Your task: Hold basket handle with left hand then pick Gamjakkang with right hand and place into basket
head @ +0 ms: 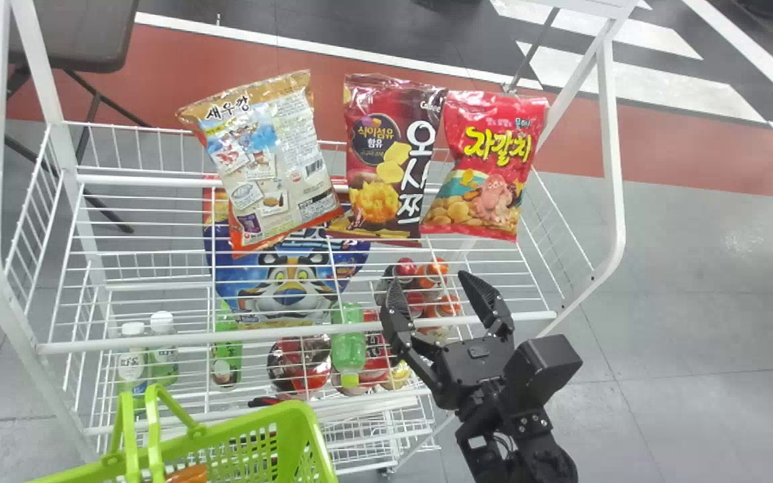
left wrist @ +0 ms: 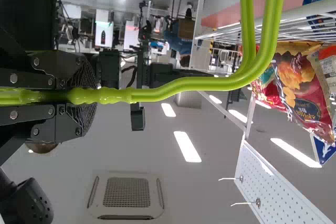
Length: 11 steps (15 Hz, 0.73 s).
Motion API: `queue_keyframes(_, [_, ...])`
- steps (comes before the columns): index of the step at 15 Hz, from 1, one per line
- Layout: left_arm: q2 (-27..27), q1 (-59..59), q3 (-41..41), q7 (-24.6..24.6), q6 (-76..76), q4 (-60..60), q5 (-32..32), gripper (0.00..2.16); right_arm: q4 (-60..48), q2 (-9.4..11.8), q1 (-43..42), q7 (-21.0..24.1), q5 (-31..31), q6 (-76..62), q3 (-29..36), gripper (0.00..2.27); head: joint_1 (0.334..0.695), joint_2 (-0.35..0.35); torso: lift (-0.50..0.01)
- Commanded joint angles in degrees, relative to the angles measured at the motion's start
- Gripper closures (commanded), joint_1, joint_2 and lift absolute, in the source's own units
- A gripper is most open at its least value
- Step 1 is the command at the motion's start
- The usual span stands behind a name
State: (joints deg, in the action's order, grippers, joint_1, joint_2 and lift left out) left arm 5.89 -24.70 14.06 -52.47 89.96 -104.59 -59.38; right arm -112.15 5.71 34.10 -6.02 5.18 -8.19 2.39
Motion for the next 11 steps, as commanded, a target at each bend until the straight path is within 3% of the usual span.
queue_keyframes(1, [0.0,0.0,0.0,0.0,0.0,0.0,0.05,2.15,0.0,0.0,0.0,0.04,0.0,0.07,-0.02,0.11,0.695,-0.345,-0.017])
queue_keyframes(11, [0.0,0.0,0.0,-0.26,0.0,0.0,-0.04,2.15,-0.18,0.0,0.09,-0.22,0.0,0.07,-0.54,0.11,0.695,-0.336,-0.017])
